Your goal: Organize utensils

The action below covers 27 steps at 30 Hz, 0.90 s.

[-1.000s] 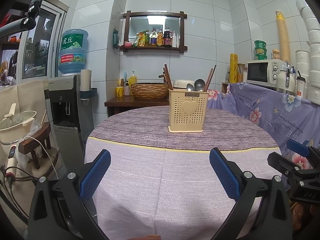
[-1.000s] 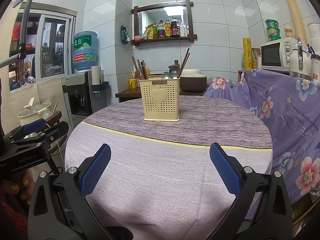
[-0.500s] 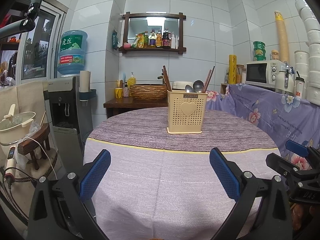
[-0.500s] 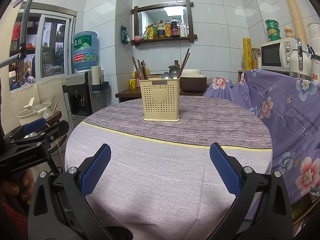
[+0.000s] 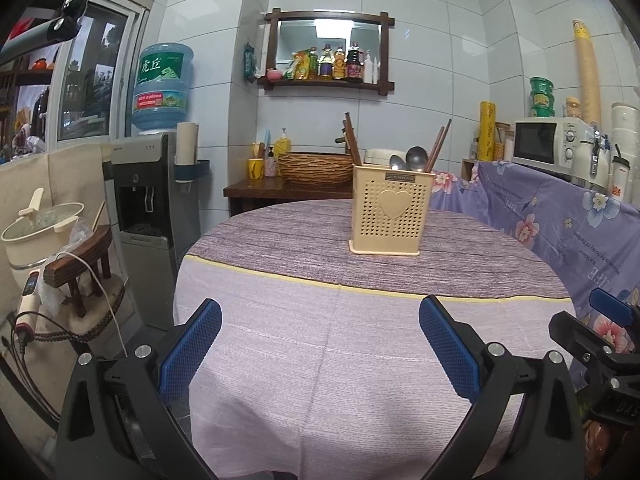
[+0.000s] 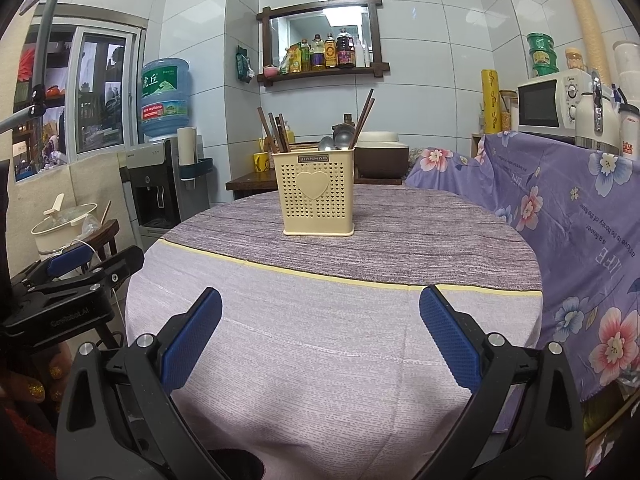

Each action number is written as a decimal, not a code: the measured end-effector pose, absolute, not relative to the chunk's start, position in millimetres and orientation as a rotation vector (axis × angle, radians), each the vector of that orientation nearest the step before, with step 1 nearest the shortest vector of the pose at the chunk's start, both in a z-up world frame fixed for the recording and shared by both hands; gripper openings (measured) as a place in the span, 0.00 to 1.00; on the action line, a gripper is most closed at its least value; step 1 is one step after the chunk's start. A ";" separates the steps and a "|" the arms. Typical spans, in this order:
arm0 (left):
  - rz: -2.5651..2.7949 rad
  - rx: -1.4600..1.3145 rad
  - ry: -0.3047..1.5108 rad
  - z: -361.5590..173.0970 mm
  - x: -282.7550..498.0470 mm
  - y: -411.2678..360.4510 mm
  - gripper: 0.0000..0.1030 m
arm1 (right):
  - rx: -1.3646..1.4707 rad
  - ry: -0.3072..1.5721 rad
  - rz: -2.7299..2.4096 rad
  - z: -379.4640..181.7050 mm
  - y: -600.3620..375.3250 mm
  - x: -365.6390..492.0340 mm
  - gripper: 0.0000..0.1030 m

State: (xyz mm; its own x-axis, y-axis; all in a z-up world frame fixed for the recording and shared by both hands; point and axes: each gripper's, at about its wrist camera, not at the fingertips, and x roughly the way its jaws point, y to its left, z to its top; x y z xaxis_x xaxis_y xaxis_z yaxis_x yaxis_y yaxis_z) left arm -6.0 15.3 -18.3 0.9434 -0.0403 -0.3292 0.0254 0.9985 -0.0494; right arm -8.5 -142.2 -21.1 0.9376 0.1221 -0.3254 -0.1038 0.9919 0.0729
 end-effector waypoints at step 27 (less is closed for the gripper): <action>-0.076 -0.018 0.386 -22.5 -6.7 3.3 0.95 | 0.042 0.379 0.102 -24.7 -147.4 -2.9 0.95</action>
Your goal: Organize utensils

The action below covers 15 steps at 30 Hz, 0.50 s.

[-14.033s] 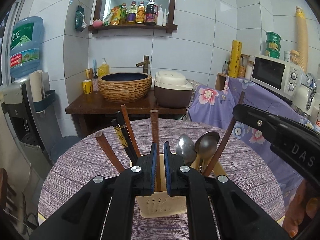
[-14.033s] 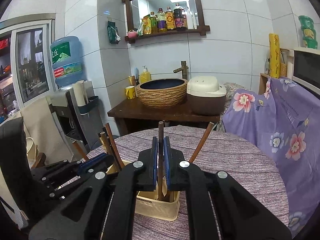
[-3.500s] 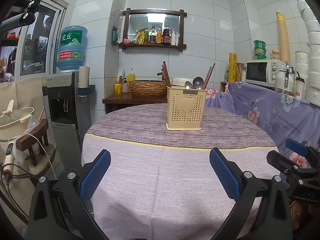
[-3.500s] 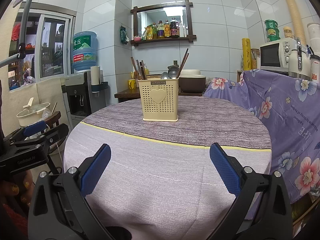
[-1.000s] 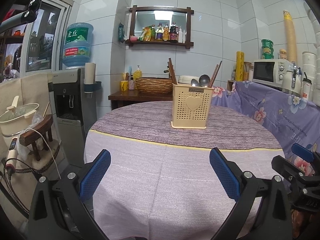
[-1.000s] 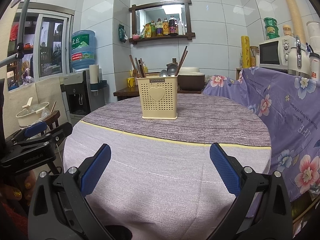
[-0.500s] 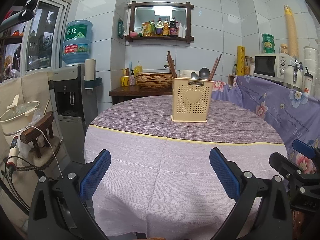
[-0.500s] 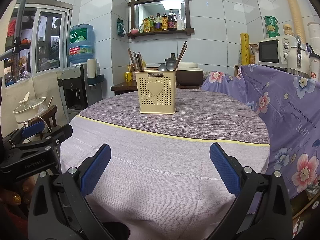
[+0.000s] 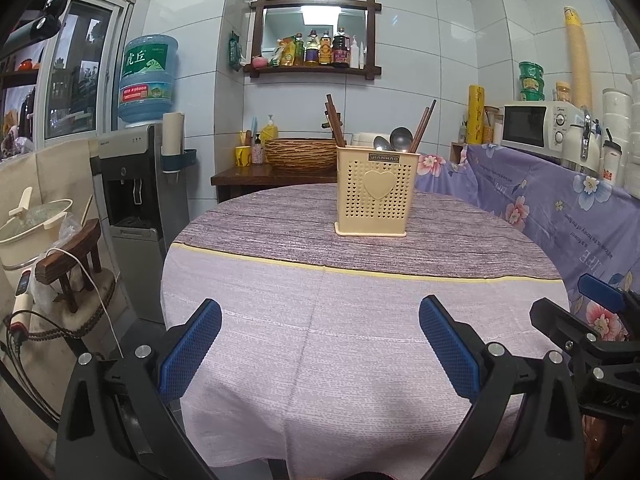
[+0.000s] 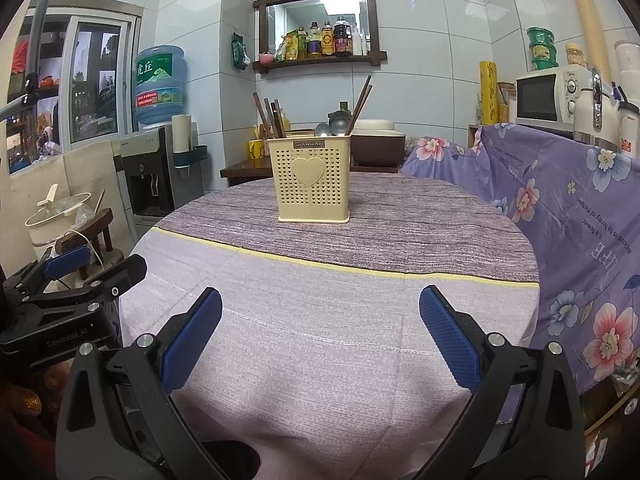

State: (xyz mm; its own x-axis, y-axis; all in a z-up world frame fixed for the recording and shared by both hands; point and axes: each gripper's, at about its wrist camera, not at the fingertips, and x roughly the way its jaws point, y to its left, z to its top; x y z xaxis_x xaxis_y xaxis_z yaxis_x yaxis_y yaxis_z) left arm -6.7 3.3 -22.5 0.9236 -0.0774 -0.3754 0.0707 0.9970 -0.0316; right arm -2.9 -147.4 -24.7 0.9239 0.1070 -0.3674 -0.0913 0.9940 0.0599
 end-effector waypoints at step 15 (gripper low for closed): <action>-0.067 -0.013 0.433 -24.1 -1.9 0.9 0.95 | 0.033 0.402 0.095 -27.1 -149.8 -1.3 0.95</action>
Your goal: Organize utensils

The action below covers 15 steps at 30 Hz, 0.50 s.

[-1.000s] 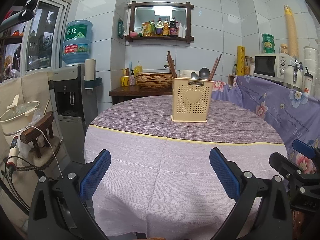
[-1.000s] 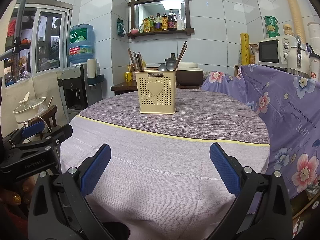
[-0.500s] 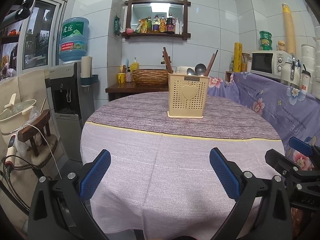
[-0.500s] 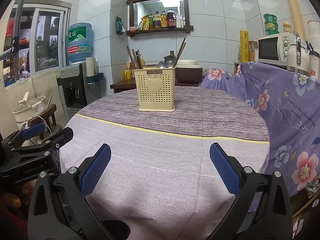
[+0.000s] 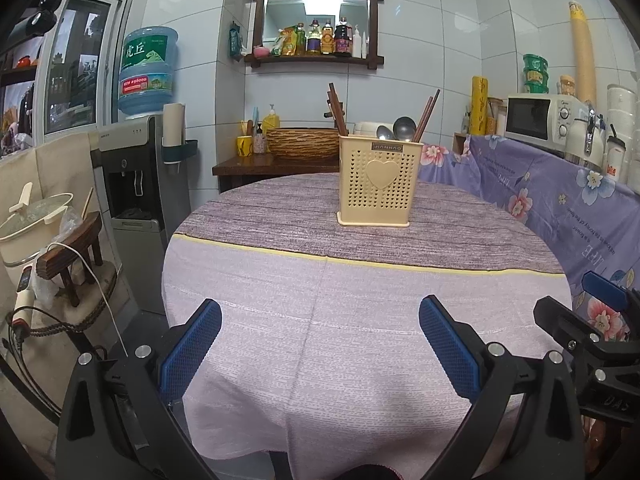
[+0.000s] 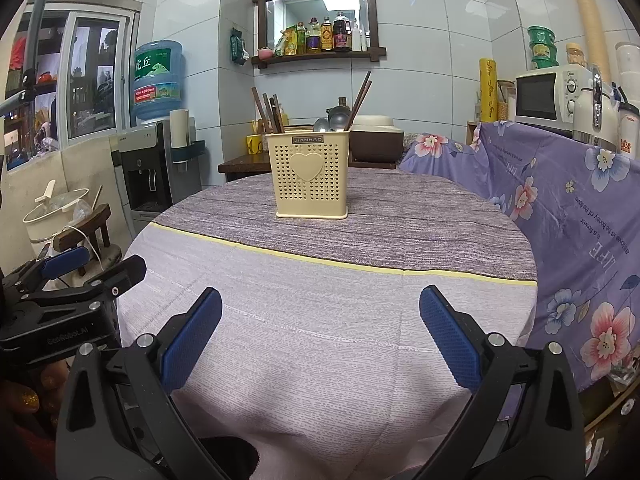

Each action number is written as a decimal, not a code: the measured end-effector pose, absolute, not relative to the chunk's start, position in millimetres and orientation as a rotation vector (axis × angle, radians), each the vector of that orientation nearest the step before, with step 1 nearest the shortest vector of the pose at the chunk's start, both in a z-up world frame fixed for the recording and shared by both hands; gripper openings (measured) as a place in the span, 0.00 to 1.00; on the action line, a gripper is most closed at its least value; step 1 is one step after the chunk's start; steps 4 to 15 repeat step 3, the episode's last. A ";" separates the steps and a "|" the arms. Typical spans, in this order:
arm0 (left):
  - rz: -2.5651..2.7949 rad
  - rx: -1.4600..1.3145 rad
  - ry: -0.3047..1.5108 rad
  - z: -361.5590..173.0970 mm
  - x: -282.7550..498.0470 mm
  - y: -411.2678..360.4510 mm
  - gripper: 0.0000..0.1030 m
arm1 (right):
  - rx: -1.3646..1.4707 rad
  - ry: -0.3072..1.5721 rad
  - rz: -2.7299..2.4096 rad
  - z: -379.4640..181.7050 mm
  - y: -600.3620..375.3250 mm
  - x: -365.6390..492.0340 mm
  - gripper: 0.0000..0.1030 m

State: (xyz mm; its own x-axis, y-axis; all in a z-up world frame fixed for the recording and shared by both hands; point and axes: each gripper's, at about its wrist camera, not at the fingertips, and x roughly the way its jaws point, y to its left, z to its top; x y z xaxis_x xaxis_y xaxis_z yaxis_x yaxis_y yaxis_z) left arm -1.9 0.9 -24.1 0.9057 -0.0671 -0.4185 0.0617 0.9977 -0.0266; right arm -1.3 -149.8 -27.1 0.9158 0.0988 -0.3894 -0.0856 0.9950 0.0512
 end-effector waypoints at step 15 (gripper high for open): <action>-0.065 -0.011 0.448 -25.5 -0.7 -0.1 0.95 | 0.035 0.410 0.093 -27.7 -150.0 -1.0 0.95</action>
